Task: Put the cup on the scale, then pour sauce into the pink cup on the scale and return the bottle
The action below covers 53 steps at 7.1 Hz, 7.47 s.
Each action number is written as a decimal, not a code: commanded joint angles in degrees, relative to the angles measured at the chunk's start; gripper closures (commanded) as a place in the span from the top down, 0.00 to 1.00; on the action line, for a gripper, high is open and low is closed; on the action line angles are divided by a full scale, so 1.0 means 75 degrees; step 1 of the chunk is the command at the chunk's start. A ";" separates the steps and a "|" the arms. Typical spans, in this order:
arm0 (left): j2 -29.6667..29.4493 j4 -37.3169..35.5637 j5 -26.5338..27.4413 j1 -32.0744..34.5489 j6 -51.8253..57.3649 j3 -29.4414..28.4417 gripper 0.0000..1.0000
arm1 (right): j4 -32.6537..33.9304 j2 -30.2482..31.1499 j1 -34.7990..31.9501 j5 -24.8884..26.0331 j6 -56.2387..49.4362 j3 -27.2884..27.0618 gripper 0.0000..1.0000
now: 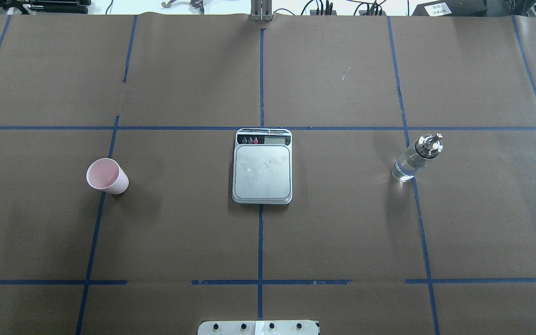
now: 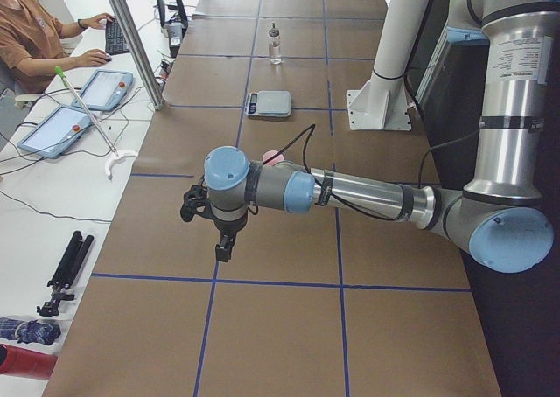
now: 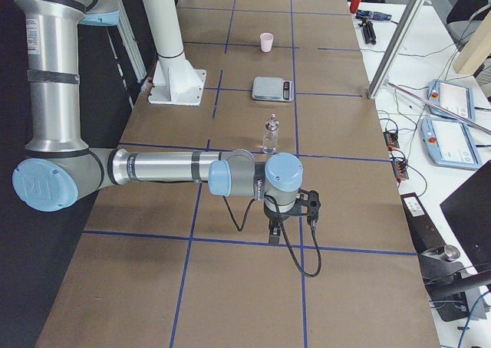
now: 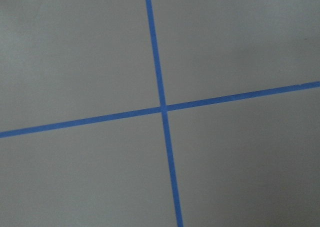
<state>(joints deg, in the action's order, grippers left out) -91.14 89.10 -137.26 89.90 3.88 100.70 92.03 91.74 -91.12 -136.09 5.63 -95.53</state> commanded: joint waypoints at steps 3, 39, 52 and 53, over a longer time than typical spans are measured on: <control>-0.0409 -0.0091 -0.0155 -0.0803 -0.0422 0.1639 1.00 | 0.0010 -0.0032 0.0008 -0.0042 -0.0001 -0.0024 1.00; -0.0856 0.2744 0.2704 -0.6221 -0.9119 0.0601 0.32 | -0.0751 0.0003 0.0008 -0.0007 0.0445 0.0210 1.00; -0.3309 -0.2076 0.2600 -0.6338 -0.9411 0.2535 0.00 | -0.0658 -0.0206 -0.0004 -0.0042 0.0480 -0.0303 1.00; -0.3584 -0.2049 0.2146 -0.6350 -0.9934 0.2383 0.00 | -0.0739 -0.0034 -0.0004 -0.0030 0.0480 -0.0352 1.00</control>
<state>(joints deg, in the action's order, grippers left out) -113.49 76.92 -118.34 42.30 -67.45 119.30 86.75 90.97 -91.14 -136.42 9.19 -97.21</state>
